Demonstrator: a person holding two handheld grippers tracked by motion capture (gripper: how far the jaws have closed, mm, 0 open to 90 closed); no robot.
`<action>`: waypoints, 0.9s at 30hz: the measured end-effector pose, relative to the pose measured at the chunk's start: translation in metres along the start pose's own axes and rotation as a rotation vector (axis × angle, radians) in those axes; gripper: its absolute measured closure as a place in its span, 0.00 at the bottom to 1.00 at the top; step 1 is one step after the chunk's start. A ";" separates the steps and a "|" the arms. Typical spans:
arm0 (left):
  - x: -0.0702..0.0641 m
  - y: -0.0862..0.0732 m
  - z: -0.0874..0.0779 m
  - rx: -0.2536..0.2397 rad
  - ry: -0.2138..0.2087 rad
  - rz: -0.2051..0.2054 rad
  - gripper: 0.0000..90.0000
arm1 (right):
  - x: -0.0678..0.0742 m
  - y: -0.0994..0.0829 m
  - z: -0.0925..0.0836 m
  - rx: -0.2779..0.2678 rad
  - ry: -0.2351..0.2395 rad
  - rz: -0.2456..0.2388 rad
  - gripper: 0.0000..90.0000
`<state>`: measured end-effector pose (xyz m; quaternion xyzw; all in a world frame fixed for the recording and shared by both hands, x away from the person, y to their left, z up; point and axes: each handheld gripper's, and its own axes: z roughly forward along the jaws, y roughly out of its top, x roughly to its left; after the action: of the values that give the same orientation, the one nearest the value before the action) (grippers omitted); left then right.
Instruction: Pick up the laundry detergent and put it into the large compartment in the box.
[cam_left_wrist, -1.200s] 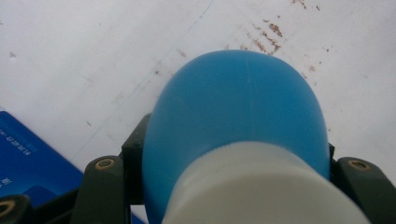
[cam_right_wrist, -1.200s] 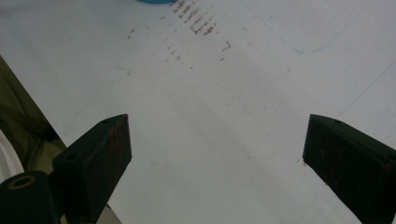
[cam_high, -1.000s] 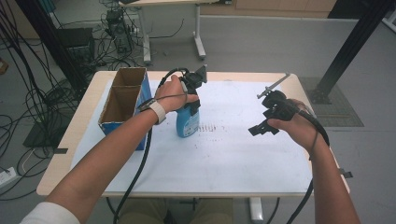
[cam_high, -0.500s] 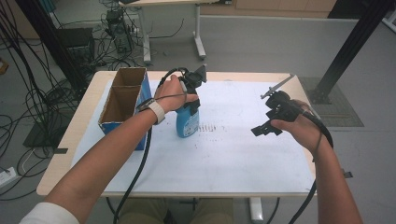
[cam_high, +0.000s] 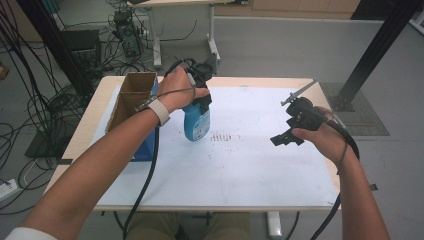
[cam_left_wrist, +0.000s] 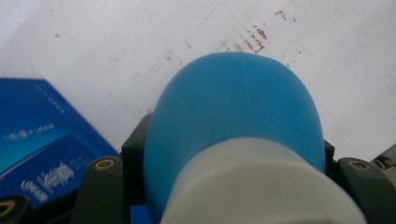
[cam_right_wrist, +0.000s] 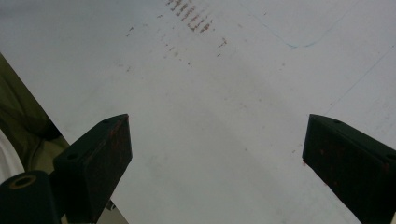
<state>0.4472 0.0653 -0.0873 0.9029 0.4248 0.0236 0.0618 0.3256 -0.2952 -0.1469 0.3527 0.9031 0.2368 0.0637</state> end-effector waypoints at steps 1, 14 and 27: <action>0.000 -0.002 -0.008 -0.002 0.003 -0.005 0.44 | 0.001 0.000 0.000 0.001 0.000 0.001 0.09; 0.004 -0.017 -0.059 -0.035 0.006 -0.077 0.44 | 0.008 0.001 -0.009 -0.008 -0.011 -0.012 0.09; 0.015 -0.026 -0.107 -0.020 0.011 -0.155 0.44 | 0.013 0.001 -0.013 -0.029 -0.014 -0.028 0.09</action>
<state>0.4266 0.1031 0.0150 0.8663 0.4937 0.0280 0.0699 0.3129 -0.2912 -0.1340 0.3405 0.9039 0.2467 0.0785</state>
